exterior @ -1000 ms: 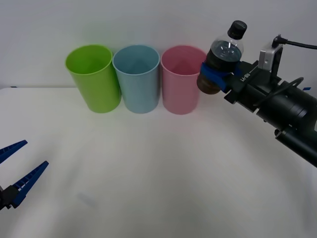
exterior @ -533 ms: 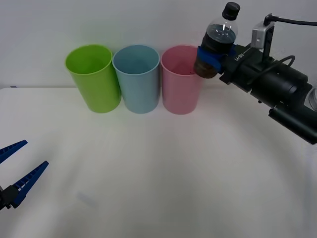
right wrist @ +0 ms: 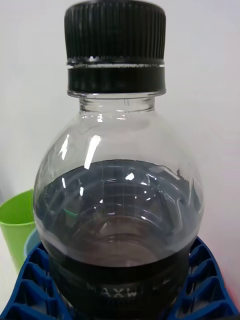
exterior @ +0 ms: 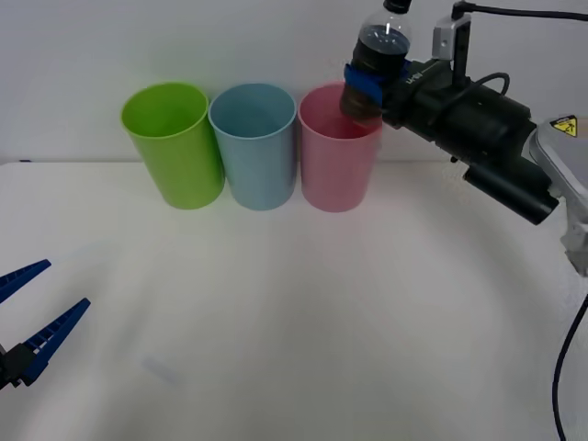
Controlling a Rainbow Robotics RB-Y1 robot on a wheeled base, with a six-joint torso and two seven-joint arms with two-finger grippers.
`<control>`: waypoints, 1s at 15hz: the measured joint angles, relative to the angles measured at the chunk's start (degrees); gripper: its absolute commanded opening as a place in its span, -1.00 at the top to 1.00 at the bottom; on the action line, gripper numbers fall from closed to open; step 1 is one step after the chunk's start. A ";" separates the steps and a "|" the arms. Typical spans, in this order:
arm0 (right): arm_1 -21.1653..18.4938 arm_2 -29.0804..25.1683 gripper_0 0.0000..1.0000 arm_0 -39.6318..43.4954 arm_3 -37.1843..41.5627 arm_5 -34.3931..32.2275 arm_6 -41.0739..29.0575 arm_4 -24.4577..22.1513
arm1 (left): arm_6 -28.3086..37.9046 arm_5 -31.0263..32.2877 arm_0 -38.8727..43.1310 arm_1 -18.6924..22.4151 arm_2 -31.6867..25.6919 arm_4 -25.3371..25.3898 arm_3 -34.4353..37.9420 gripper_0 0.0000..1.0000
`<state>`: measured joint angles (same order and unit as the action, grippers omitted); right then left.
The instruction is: Grasp the object on the table and drop it into the matching bin: aluminum can to the light blue bin, PET bottle to the pink bin.
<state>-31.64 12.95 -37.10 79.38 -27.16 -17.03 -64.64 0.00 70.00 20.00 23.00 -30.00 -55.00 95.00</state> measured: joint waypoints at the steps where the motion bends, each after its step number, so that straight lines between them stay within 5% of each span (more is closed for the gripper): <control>1: 1.10 0.03 1.00 -1.45 -2.09 0.00 -0.01 -0.67 | 0.00 0.00 0.00 0.00 0.00 0.00 0.00 -1.00; 7: 6.26 -0.17 1.00 -7.92 -11.75 0.95 0.51 -3.78 | 0.00 0.00 0.00 0.00 0.00 0.00 0.00 -1.00; 15: 9.14 -0.27 1.00 -8.94 -12.77 6.12 0.77 -7.02 | 0.00 0.00 0.00 0.00 0.00 0.00 0.00 -1.00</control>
<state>-22.49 12.67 -46.05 66.62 -21.05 -16.27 -71.66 0.00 70.00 20.00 23.00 -30.00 -55.00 95.00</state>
